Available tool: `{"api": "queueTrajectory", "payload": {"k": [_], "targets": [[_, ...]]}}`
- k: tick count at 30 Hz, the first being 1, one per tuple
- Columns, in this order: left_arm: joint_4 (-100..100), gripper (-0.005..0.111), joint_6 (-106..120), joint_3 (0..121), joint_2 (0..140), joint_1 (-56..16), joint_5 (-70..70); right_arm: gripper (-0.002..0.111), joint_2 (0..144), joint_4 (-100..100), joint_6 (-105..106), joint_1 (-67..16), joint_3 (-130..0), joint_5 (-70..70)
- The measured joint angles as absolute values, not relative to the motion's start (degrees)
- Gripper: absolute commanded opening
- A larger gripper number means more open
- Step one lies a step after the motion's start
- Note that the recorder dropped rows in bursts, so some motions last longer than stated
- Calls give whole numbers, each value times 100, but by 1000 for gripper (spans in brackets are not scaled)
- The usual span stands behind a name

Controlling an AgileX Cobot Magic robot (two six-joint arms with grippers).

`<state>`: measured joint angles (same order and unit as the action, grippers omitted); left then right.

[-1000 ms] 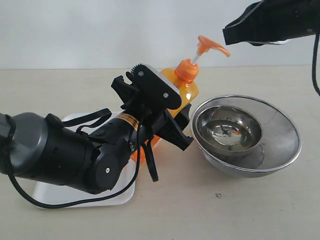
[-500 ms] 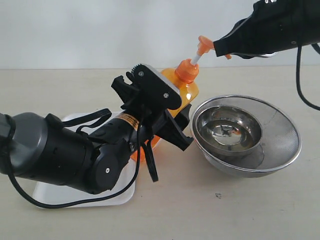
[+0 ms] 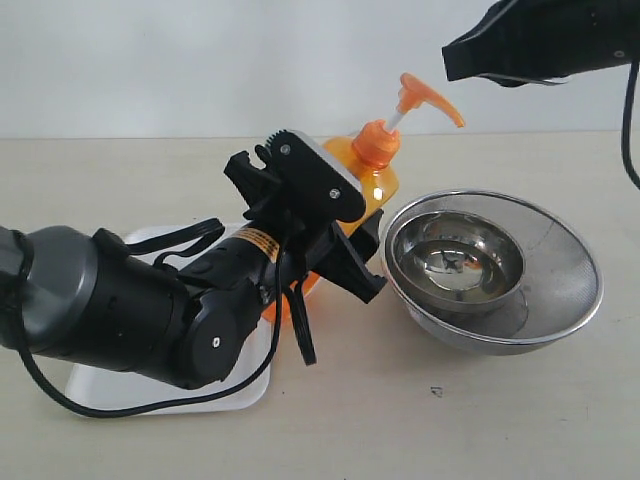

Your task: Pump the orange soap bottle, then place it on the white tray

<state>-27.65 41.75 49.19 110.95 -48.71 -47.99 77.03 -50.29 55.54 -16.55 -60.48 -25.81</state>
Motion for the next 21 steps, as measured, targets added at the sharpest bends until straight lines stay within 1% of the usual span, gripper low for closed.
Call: {"api": "queueTrajectory", "payload": {"k": [8,13,16,21], "targets": [[-2765,5,4268,4919,11104,-4871,-4799,0,7182,-5015,4876,-1655,-6048,-3229],[-2765,5,4268,4919,11104,-4871,-4799,0,6838,-4932,4253,-1655,-6048,-3984],[-2765,5,4268,4919,11104,-4871,-4799,0,6865,-4801,4069,-1655,-6048,-4280],[-2765,5,4268,4919,11104,-4871,-4799,0,7129,-4573,3802,-1655,-6048,-4330]]}}
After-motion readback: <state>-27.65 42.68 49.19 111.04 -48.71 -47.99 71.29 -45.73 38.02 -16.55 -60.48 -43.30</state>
